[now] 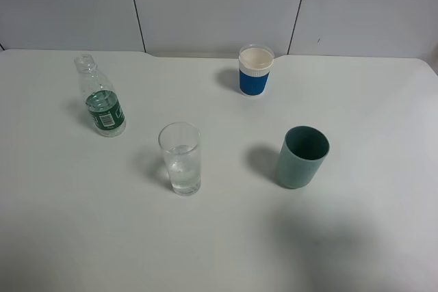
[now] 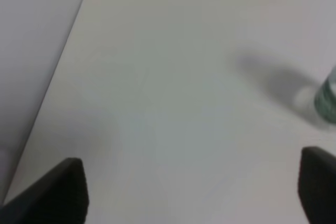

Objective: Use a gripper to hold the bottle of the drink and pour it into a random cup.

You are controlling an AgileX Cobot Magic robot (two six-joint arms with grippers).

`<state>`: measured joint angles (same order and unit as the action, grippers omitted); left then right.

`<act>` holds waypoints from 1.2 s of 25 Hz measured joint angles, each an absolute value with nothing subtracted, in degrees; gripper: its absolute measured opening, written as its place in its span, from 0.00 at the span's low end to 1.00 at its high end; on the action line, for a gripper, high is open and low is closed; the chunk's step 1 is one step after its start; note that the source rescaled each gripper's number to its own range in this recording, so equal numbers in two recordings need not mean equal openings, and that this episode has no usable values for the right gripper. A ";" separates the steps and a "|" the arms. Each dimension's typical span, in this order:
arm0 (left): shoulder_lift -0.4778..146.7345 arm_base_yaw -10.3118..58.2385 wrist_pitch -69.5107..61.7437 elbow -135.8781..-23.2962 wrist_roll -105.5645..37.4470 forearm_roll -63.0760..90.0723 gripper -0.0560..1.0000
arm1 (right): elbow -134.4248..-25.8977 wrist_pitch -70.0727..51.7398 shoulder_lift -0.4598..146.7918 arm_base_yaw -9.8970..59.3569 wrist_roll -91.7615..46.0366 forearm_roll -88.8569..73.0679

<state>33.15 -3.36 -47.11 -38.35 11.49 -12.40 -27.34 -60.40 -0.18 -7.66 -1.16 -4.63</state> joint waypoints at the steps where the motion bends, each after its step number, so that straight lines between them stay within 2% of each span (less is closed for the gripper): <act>1: 31.73 -3.36 -49.25 -38.35 11.37 -12.33 0.62 | -27.34 -60.40 -0.18 -7.66 -1.16 -4.63; 8: 22.83 -3.36 -59.14 -38.37 11.10 -9.21 0.62 | -27.34 -60.40 -0.18 -7.66 -1.16 -4.63; 13: 17.05 -3.36 -59.14 -38.37 8.90 -4.54 0.62 | -27.34 -60.40 -0.18 -7.66 -1.16 -4.63; 30: 1.63 -3.36 -60.08 -38.41 6.58 -5.10 0.62 | -27.34 -60.40 -0.18 -7.66 -1.16 -4.63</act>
<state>1.63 -3.36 -60.08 -38.41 6.58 -5.10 -27.34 -60.40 -0.18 -7.66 -1.16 -4.63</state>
